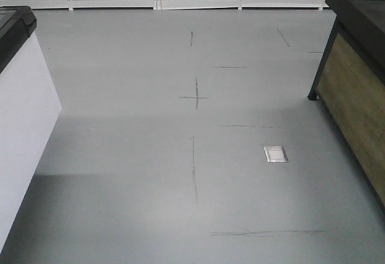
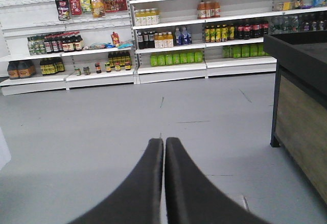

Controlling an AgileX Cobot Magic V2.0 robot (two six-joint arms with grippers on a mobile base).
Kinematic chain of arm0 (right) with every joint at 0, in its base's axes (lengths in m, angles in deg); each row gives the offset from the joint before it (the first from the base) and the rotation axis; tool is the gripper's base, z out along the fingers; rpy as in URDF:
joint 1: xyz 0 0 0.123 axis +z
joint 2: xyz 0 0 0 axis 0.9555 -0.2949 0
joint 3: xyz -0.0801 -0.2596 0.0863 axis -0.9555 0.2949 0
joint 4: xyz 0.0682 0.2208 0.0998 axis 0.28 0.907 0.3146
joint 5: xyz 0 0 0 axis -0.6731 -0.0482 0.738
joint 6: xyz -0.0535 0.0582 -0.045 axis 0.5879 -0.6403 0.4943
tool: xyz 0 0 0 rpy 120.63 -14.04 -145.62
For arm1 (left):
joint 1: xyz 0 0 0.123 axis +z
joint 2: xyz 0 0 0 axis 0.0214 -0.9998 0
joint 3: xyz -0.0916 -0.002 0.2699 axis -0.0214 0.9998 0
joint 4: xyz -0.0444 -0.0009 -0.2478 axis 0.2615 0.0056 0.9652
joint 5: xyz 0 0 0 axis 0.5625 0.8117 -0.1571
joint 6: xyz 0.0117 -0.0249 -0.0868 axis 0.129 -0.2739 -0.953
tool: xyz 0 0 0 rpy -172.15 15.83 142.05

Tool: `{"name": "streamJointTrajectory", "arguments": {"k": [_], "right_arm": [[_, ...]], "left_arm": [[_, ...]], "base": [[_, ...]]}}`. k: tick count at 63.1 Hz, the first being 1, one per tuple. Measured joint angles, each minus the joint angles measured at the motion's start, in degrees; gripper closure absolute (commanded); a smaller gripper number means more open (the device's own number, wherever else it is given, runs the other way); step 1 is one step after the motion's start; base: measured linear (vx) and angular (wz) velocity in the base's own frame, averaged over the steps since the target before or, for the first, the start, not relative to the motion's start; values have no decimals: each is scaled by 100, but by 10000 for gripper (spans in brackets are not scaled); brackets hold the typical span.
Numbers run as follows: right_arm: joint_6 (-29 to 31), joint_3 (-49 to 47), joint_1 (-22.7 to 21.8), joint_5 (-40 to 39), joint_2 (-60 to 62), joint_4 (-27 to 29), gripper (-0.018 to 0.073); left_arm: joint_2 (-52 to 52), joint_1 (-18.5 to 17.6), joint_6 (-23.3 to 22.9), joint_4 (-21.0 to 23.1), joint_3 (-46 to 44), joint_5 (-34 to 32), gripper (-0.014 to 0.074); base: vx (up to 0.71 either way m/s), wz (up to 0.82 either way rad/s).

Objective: Pick three apples into basket with both arms
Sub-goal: 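Drive the base forward across the store floor toward the produce tables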

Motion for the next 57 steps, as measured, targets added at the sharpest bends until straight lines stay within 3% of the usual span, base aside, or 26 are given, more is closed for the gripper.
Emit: {"name": "streamJointTrajectory", "arguments": {"k": [57], "right_arm": [[0,0,0,0,0,0,564]], "left_arm": [[0,0,0,0,0,0,603]], "base": [[0,0]]}}
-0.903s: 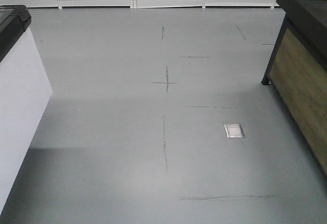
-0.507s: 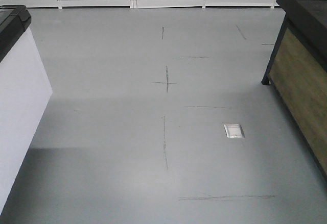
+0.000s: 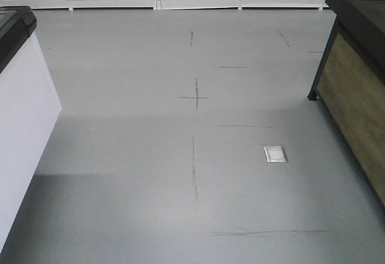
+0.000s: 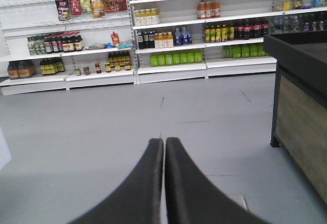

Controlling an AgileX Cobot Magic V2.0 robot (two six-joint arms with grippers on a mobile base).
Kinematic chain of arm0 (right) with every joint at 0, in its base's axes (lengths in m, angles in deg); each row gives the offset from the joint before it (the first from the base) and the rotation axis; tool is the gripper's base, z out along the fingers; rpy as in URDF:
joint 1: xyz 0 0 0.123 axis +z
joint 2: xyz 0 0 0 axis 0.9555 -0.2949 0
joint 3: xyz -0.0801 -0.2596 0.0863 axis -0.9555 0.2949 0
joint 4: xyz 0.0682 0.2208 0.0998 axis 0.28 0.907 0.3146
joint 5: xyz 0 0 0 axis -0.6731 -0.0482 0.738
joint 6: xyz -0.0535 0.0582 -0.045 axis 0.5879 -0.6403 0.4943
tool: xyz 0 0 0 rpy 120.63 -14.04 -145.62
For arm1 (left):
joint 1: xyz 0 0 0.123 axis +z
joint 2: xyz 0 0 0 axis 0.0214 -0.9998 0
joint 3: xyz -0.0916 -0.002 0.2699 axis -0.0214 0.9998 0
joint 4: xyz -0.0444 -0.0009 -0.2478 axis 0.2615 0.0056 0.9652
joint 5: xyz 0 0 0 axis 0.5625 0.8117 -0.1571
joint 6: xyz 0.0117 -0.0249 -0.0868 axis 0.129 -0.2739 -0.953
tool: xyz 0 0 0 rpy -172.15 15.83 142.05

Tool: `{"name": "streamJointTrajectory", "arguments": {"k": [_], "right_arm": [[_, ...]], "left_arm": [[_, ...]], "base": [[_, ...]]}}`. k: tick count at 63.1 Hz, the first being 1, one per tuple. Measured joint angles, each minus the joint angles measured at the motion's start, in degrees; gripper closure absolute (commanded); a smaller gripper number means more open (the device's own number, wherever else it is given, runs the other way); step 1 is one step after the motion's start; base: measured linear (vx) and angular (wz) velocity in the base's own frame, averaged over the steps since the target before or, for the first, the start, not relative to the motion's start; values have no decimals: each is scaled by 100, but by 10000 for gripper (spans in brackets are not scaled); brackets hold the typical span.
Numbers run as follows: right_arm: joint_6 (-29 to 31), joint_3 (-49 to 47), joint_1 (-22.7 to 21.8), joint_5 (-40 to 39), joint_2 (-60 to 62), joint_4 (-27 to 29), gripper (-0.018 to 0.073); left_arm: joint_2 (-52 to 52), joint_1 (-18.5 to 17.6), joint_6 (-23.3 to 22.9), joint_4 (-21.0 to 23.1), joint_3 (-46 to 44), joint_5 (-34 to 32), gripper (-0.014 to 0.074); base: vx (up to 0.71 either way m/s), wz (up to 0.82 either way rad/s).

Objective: Pick three apples into basket with both arms
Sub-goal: 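Drive the base forward across the store floor toward the produce tables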

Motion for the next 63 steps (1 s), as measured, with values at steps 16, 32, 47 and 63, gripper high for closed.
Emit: {"name": "streamJointTrajectory", "arguments": {"k": [16,32,47,63], "right_arm": [[0,0,0,0,0,0,564],[0,0,0,0,0,0,564],[0,0,0,0,0,0,564],[0,0,0,0,0,0,564]], "left_arm": [[0,0,0,0,0,0,603],[0,0,0,0,0,0,603],[0,0,0,0,0,0,603],[0,0,0,0,0,0,603]], "base": [[0,0],[2,1],[8,0],[14,-5]]}}
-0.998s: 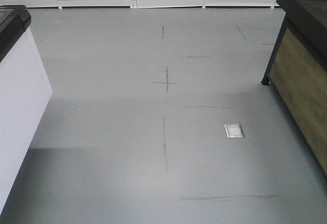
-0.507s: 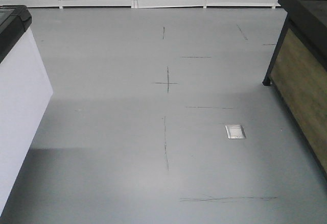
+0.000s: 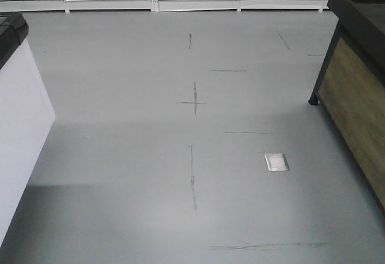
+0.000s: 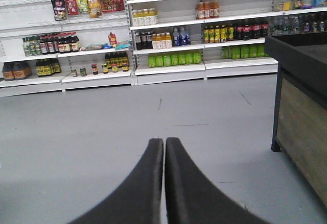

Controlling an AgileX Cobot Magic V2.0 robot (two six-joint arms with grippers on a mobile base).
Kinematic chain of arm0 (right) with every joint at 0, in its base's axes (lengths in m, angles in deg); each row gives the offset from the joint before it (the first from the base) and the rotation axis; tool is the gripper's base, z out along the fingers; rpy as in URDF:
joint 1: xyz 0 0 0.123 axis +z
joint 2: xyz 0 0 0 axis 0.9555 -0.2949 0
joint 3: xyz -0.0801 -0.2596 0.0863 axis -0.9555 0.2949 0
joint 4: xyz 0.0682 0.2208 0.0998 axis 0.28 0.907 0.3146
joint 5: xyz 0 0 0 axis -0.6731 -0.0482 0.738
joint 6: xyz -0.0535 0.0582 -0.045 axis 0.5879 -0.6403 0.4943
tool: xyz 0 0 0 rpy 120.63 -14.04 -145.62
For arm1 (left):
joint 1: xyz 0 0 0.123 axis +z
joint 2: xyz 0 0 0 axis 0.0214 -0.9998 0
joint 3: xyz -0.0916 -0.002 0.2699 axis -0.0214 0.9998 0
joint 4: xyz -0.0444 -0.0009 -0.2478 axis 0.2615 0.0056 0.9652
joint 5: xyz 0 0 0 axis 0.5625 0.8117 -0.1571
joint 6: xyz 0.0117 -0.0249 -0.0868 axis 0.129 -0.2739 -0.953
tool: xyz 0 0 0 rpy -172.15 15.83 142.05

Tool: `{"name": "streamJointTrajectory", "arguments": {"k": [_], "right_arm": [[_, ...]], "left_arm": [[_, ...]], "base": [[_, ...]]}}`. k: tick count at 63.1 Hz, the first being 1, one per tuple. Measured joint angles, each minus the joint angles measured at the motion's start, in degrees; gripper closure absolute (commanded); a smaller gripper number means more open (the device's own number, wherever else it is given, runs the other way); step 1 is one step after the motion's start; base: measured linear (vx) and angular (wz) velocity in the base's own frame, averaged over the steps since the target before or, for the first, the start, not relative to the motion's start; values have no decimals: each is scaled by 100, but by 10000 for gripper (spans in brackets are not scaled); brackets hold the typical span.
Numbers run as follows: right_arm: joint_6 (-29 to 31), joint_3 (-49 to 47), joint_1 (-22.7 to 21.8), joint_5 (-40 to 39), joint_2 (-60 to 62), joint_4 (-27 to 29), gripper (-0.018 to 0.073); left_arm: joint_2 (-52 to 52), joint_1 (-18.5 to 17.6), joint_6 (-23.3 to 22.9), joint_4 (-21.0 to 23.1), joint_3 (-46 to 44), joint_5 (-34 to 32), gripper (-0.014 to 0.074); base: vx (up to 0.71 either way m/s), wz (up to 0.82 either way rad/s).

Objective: Pick three apples into basket with both arms
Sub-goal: 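Drive the base forward across the store floor toward the produce tables, then turn the base toward the fruit table holding the light-blue basket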

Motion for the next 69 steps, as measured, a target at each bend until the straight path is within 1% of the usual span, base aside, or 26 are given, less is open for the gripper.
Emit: {"name": "streamJointTrajectory", "arguments": {"k": [15,44,69], "right_arm": [[0,0,0,0,0,0,564],[0,0,0,0,0,0,564],[0,0,0,0,0,0,564]], "left_arm": [[0,0,0,0,0,0,603],[0,0,0,0,0,0,603],[0,0,0,0,0,0,603]], "base": [[15,-7],[20,8],[23,-9]]}}
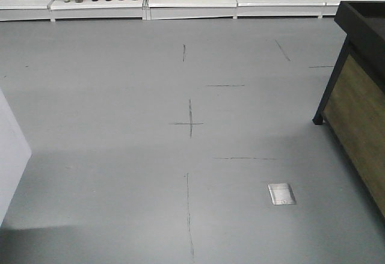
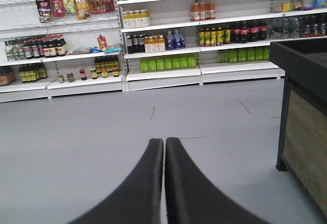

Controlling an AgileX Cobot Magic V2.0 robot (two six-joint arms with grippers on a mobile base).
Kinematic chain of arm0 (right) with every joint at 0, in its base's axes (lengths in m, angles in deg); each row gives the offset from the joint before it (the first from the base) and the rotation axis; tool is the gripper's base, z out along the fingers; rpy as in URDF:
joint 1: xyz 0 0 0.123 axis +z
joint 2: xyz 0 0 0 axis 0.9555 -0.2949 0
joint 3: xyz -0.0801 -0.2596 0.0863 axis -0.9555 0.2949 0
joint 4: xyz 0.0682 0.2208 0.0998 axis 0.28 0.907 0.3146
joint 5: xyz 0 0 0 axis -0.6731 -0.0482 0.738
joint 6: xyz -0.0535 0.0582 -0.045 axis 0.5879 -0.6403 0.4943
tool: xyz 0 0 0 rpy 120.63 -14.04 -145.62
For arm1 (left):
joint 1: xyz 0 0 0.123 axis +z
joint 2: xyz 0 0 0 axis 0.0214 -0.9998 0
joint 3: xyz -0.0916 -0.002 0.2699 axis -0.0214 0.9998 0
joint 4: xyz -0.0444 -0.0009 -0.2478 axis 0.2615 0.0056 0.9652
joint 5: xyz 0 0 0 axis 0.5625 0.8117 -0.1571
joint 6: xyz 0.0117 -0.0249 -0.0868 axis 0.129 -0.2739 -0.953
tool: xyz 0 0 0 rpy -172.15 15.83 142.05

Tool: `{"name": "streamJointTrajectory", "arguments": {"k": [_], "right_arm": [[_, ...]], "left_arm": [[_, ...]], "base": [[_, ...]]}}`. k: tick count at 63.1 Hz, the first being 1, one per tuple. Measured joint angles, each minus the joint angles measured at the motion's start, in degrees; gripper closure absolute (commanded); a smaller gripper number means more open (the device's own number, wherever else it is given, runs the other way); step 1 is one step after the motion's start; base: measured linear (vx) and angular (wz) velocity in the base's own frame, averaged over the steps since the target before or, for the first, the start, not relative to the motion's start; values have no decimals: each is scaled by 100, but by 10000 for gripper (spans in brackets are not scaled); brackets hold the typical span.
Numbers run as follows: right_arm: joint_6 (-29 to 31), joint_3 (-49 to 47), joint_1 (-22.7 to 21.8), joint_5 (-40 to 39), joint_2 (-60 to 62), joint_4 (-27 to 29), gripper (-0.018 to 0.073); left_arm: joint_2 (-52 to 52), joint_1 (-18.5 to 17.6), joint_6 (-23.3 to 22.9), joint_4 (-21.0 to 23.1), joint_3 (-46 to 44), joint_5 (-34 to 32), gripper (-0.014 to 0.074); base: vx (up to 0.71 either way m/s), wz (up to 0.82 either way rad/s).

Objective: Pick three apples into basket with both arms
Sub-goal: 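Turn the base toward the fruit table holding the light-blue basket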

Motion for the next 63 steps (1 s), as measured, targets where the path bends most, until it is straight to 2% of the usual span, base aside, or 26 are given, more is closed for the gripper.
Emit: {"name": "streamJointTrajectory", "arguments": {"k": [31,63], "right_arm": [[0,0,0,0,0,0,564],[0,0,0,0,0,0,564]], "left_arm": [[0,0,0,0,0,0,603],[0,0,0,0,0,0,603]], "base": [[24,-28],[20,-56]]}}
